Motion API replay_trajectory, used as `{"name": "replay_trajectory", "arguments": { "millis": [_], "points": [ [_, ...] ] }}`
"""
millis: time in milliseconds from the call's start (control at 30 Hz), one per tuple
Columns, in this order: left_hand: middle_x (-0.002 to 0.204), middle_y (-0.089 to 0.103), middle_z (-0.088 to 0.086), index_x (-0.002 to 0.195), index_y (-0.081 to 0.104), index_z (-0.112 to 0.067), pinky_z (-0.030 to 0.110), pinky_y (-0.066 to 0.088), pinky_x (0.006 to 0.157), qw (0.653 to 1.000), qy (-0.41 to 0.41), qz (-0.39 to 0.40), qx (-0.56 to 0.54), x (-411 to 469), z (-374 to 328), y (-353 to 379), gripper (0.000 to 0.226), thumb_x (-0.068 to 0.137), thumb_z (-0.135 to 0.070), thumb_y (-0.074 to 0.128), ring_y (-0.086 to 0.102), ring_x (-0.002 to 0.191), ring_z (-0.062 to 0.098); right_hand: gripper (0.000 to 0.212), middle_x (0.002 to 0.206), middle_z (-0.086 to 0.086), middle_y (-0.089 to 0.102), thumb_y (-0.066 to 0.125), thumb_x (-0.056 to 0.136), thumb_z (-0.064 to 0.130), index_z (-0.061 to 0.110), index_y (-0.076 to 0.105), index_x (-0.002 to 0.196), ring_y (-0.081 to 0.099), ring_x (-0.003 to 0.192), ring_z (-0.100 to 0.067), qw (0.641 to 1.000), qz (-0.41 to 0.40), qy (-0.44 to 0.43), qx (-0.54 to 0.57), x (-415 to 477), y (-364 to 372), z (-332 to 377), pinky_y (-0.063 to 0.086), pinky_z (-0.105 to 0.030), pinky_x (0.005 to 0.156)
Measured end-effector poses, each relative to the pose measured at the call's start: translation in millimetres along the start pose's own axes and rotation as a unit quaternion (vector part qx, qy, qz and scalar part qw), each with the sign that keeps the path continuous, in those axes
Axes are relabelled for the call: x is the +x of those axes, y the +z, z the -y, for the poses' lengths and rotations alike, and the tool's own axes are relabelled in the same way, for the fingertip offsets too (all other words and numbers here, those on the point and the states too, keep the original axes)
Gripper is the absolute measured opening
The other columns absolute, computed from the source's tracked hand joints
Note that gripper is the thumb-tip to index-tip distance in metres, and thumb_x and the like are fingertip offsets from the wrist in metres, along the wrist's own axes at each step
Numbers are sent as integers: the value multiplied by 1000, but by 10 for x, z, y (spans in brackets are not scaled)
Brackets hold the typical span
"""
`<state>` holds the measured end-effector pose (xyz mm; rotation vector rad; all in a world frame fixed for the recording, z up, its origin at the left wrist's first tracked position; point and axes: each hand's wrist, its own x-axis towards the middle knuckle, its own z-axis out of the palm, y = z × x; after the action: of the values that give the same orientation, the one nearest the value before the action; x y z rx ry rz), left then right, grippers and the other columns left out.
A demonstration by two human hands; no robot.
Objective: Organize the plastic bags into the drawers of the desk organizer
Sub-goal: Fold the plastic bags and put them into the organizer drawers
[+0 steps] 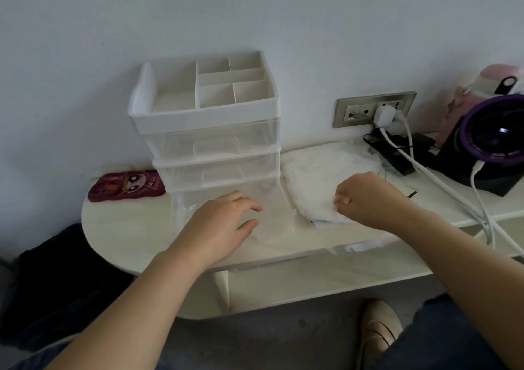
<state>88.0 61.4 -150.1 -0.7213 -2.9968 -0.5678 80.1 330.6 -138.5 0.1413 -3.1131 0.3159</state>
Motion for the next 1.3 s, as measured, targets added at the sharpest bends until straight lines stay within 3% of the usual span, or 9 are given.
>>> {"name": "replay_trajectory", "arguments": {
  "millis": [100,233,367,500,667,867,1000,1133,1300],
  "points": [
    [115,55,-25,114,61,-34,19,43,91,998,6,-41,-49,9,-60,-29,23,93,-35,53,53,104,-4,18,68,-2,69,62,82,20,6,67,72,58,57,-7,982,32,12,184,-11,-216,81,47,-20,56],
    [90,68,-23,90,67,-36,5,43,79,969,-21,-57,-238,-12,-196,-101,10,90,-37,56,59,90,-11,13,69,-5,70,62,87,11,4,65,77,67,58,-17,829,112,53,546,-22,-305,309,56,-28,62],
    [103,71,-8,108,66,-24,21,53,84,871,-65,42,-485,-23,-245,-168,46,80,-58,52,66,97,6,16,68,-7,66,60,88,11,7,62,73,64,57,-18,753,98,26,650,-11,-247,587,54,-23,56],
    [121,65,7,118,65,-23,34,49,94,762,-62,104,-636,-18,-253,-213,56,81,-63,53,61,113,23,29,88,-13,70,53,94,25,1,68,90,64,74,-19,800,113,-57,586,-5,-157,829,53,-34,75],
    [123,64,6,114,69,-21,43,48,94,700,-106,94,-700,-46,-152,-307,48,81,-55,58,59,117,27,50,108,7,71,28,93,49,26,68,113,63,89,-23,836,187,-126,501,14,-175,1006,45,-32,82],
    [116,67,13,114,68,-14,51,52,80,635,-190,31,-748,-74,60,-411,43,74,-29,63,65,104,32,15,78,8,71,59,87,37,27,70,84,55,56,1,905,-44,-75,416,138,-166,1025,41,-10,53],
    [119,65,14,114,68,-14,59,49,86,656,-175,28,-734,-134,239,-562,39,79,-25,57,64,107,34,62,86,12,59,63,59,73,31,58,104,56,66,0,925,-37,-23,377,189,-156,1029,40,-15,57],
    [120,65,12,113,70,-17,52,48,90,719,-117,93,-678,-209,301,-647,35,82,-27,58,61,113,30,104,120,18,45,68,52,77,41,26,140,52,99,1,912,-7,-63,405,152,-9,1246,41,-11,69],
    [127,61,11,121,65,-14,40,49,93,733,-89,148,-658,-226,299,-665,37,88,-24,52,57,117,26,35,88,6,69,70,75,20,31,59,107,66,78,-12,926,3,-75,371,216,-2,1248,55,-23,65]
  ]
}}
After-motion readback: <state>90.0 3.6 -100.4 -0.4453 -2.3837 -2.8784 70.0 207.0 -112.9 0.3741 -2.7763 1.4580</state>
